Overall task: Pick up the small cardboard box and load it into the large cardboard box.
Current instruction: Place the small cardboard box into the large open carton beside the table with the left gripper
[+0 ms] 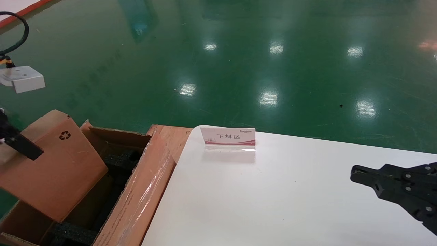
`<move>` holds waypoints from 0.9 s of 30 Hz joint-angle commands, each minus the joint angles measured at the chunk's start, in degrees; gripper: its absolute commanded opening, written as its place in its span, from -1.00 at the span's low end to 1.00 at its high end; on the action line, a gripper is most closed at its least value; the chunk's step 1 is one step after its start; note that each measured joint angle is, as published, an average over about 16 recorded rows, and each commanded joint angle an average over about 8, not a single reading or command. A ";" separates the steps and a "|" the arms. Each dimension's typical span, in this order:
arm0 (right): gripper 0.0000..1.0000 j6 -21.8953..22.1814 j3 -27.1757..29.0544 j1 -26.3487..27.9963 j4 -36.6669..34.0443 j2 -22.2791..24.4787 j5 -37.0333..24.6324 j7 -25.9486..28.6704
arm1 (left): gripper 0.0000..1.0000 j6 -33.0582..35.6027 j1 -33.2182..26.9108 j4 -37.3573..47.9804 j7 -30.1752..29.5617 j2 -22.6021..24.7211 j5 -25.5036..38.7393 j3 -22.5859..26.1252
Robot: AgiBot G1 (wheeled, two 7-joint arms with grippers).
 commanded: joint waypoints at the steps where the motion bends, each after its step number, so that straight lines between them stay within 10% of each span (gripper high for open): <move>1: 0.75 0.00 -0.01 0.00 0.00 0.00 0.01 0.00 | -1.00 -0.88 0.21 -0.66 -1.01 -0.60 -0.19 0.39; 2: 1.00 0.01 -0.01 0.00 0.00 0.01 0.01 -0.01 | -1.00 -1.44 0.29 -1.37 -1.67 -1.03 0.31 0.36; 27: 1.00 0.04 -0.10 0.02 0.00 0.04 0.07 -0.05 | -1.00 -9.49 3.21 -14.24 -16.27 -11.27 12.69 0.64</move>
